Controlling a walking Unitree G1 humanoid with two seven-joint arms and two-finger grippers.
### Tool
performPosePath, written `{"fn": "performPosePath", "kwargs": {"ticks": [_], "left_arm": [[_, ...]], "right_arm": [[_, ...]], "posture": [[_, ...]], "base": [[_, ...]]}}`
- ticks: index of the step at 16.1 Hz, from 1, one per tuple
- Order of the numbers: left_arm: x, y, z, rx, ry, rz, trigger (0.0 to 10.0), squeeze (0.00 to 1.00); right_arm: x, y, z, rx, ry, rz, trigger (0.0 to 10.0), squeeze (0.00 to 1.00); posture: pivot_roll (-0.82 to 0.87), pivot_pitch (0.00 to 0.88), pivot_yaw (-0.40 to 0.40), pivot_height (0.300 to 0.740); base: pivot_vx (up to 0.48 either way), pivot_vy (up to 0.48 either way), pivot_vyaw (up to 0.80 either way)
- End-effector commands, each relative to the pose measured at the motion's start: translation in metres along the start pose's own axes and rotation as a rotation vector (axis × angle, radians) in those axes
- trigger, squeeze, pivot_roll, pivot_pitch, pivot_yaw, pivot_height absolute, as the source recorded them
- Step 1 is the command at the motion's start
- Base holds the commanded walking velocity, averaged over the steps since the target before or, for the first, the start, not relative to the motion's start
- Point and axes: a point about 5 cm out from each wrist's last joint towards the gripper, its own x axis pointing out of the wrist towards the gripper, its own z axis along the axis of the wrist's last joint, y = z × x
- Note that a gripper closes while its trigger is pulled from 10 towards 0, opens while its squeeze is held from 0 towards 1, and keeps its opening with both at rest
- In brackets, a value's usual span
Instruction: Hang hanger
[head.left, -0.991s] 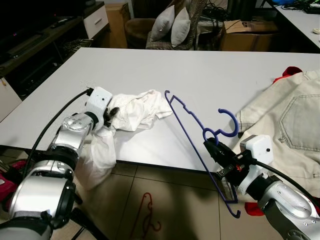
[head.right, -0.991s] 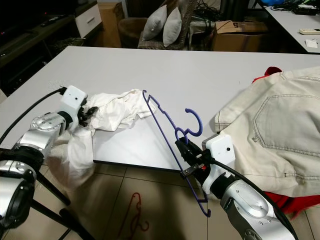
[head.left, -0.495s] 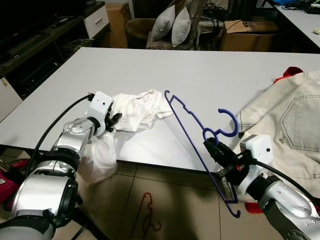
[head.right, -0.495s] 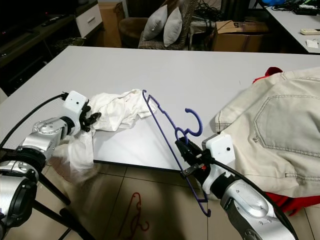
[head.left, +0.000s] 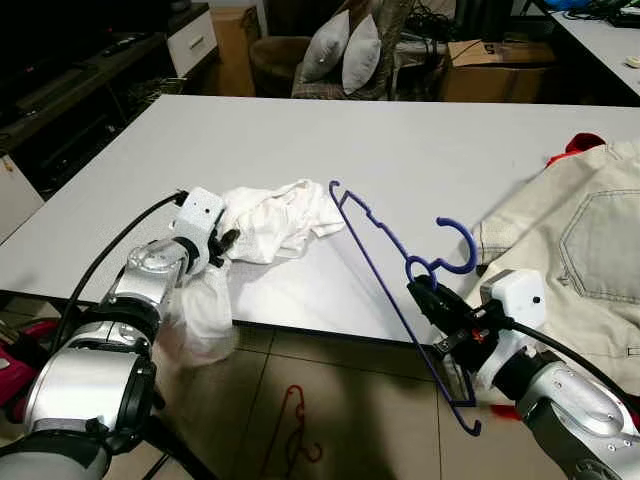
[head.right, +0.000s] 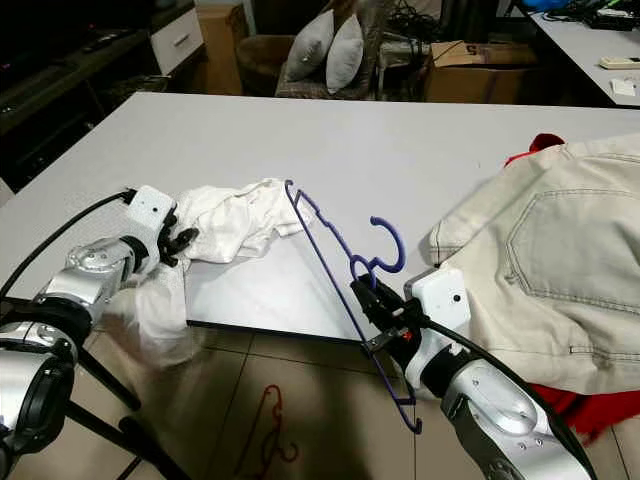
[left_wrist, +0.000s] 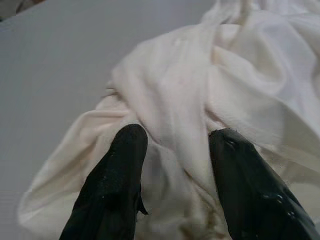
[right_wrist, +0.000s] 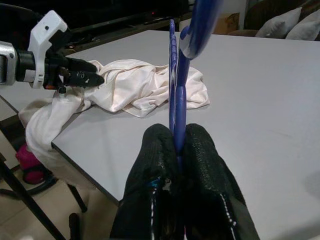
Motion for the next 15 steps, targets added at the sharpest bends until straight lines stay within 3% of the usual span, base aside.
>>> {"fn": "performPosePath", "kwargs": {"ticks": [1,2,4,5,6,7,8,9,11,14,15], "left_arm": [[-0.002,0.013,0.008,-0.046,-0.016,0.069,10.0,0.0],[-0.002,0.016,0.008,-0.057,-0.017,0.096,10.0,0.0],[-0.001,0.012,0.006,-0.047,0.0,0.074,4.6,0.0],[-0.001,0.008,0.003,-0.038,0.017,0.05,2.4,0.0],[0.0,0.004,0.001,-0.032,0.026,0.033,2.0,0.0],[0.001,0.001,-0.001,-0.032,0.032,0.019,0.5,0.0],[0.002,-0.001,-0.002,-0.027,0.038,0.007,0.0,0.0],[0.002,-0.004,-0.004,-0.009,0.047,-0.011,0.6,0.0],[0.002,-0.006,-0.006,0.037,0.072,-0.015,3.6,0.0],[0.003,-0.005,-0.008,0.06,0.097,0.021,4.9,0.0],[0.003,-0.005,-0.008,0.065,0.106,0.029,4.2,0.0]], "right_arm": [[0.0,0.0,0.004,-0.012,-0.014,0.006,10.0,0.0],[0.0,0.0,0.005,-0.014,-0.015,0.006,10.0,0.0],[0.001,0.0,0.005,-0.016,-0.015,0.007,10.0,0.0],[0.001,0.0,0.005,-0.016,-0.016,0.008,10.0,0.0],[0.001,0.0,0.005,-0.017,-0.016,0.009,10.0,0.0],[0.001,0.0,0.005,-0.018,-0.017,0.009,10.0,0.0],[0.001,0.0,0.005,-0.019,-0.017,0.008,10.0,0.0],[0.001,0.0,0.005,-0.02,-0.018,0.007,10.0,0.0],[0.0,0.0,0.005,-0.023,-0.019,0.005,10.0,0.0],[0.0,-0.001,0.006,-0.027,-0.021,0.002,10.0,0.0],[0.0,-0.001,0.007,-0.027,-0.022,0.0,10.0,0.0]], "posture": [[-0.03,0.0,0.108,0.74],[-0.03,0.0,0.108,0.74],[-0.03,0.0,0.108,0.74],[-0.03,0.0,0.109,0.74],[-0.03,0.0,0.11,0.74],[-0.03,0.0,0.113,0.74],[-0.04,0.0,0.114,0.74],[-0.04,0.0,0.116,0.74],[-0.04,0.0,0.116,0.74],[-0.04,0.0,0.118,0.74],[-0.05,0.0,0.124,0.74]], "base": [[0.0,0.0,0.0],[0.0,0.0,0.0],[0.0,0.0,0.0],[0.0,0.0,0.0],[0.0,0.0,0.0],[0.0,0.0,0.0],[0.0,0.0,0.0],[0.0,0.0,0.0],[0.0,0.0,0.0],[0.0,0.0,0.0],[0.0,0.0,0.0]]}}
